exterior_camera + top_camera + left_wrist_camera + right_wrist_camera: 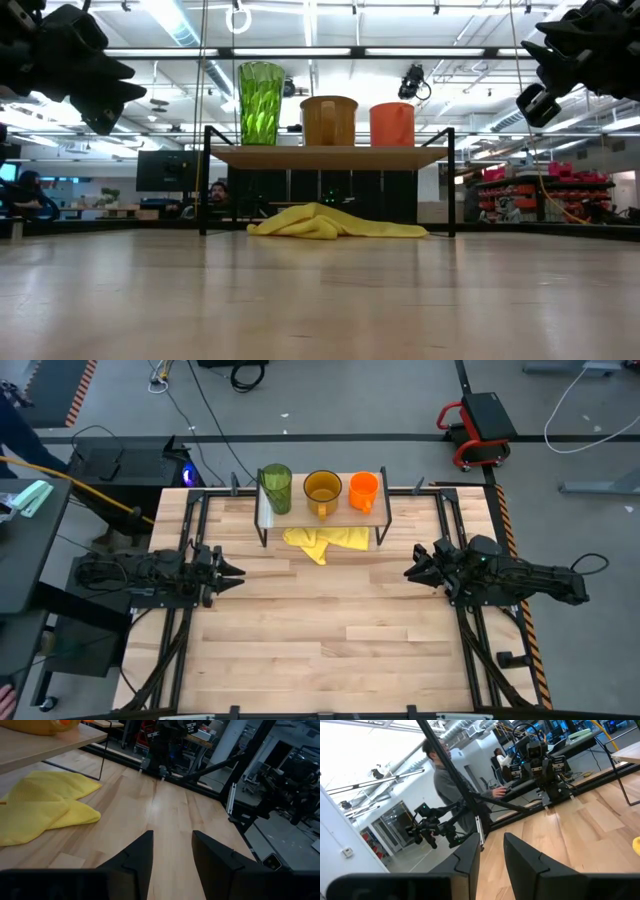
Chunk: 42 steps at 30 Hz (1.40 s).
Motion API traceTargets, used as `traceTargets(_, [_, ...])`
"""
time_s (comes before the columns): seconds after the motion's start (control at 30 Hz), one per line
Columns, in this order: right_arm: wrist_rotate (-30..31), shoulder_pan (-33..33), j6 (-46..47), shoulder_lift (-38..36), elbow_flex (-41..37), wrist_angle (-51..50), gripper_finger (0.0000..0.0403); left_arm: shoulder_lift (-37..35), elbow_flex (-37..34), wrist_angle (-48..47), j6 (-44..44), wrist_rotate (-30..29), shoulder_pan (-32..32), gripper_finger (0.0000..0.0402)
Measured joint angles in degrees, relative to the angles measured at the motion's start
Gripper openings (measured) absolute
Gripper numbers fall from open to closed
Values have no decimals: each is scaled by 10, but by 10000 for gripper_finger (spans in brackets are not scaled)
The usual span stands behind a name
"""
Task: Stack small to large cups/mugs on shelf
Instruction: Return to Home Position
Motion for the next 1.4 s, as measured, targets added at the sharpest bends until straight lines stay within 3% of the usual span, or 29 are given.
traceTargets(1.4, [0, 0, 0, 0, 0, 0, 94, 0, 0, 0, 0, 0, 0, 147])
